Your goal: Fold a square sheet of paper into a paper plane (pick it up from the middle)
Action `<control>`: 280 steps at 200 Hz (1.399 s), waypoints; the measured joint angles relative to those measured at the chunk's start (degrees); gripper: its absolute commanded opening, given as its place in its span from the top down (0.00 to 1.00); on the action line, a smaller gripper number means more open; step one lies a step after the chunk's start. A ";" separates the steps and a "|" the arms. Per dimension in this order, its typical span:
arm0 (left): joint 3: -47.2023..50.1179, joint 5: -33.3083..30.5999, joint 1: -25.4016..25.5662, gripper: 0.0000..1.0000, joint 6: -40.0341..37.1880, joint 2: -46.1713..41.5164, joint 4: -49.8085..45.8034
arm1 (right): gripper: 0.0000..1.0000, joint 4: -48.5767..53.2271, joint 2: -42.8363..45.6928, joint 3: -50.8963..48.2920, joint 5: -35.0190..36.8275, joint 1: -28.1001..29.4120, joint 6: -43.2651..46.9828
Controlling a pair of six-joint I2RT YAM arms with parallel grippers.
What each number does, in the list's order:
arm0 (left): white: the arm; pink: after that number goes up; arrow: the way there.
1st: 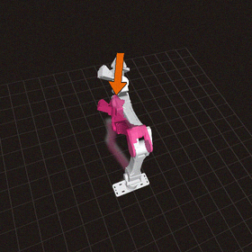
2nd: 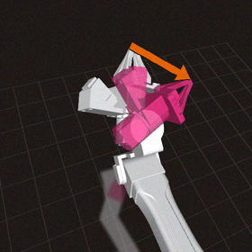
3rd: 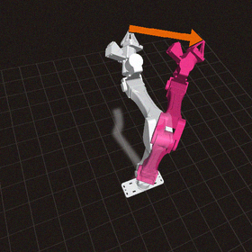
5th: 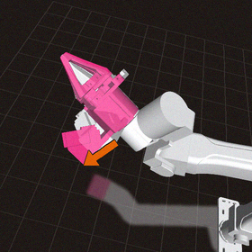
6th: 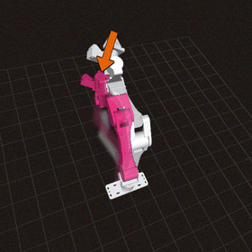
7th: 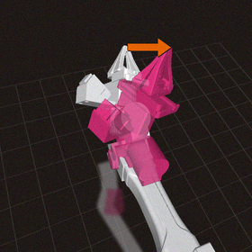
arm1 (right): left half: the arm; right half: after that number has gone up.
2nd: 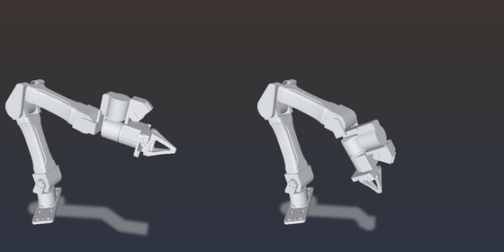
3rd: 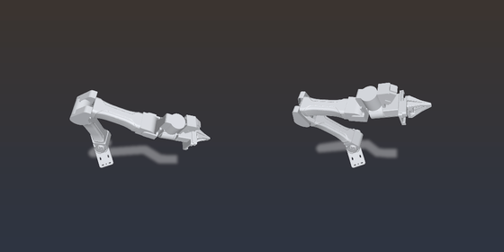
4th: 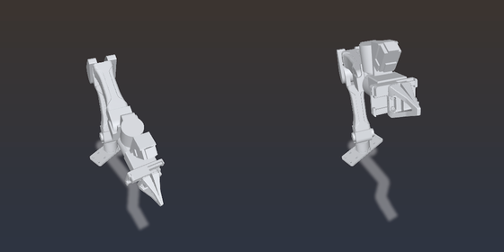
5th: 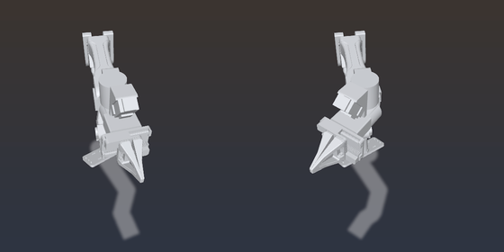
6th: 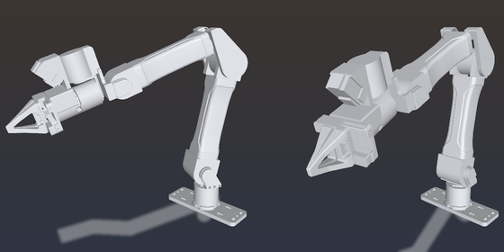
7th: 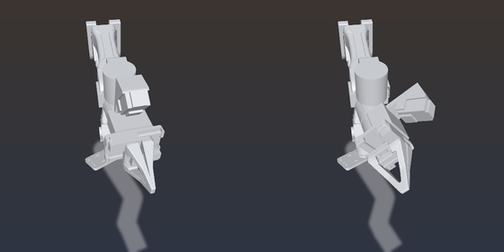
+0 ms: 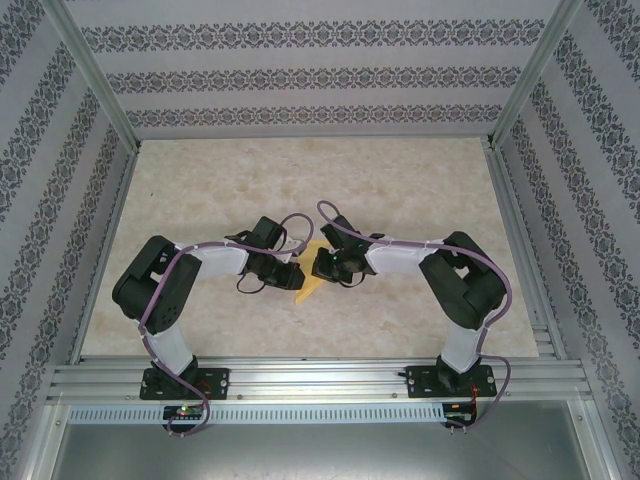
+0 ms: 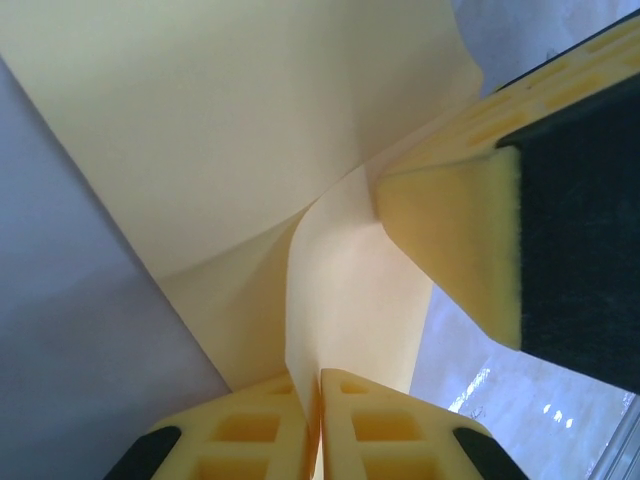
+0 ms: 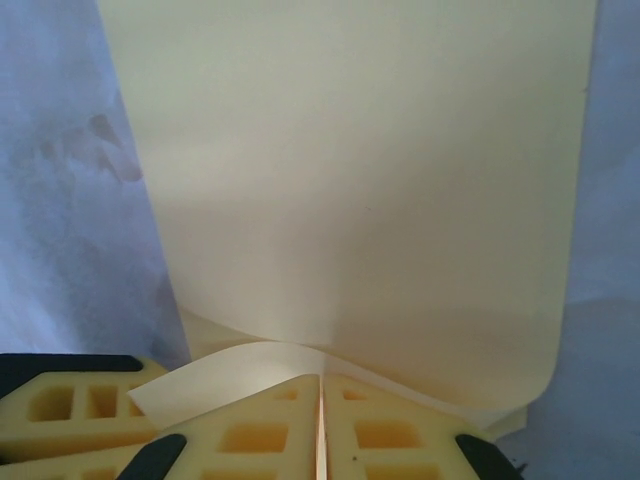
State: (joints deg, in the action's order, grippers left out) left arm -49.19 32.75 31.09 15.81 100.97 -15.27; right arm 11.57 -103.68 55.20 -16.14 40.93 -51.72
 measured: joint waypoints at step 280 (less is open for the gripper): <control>-1.03 0.24 -0.09 0.88 -0.42 0.74 -1.20 | 0.87 -12.96 8.04 -10.91 -4.07 -4.13 -4.11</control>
State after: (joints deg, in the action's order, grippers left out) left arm -50.22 32.99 31.00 15.40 101.71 -16.47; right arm -1.39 -95.64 44.29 -20.21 36.80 -55.83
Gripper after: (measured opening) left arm 0.118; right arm 0.124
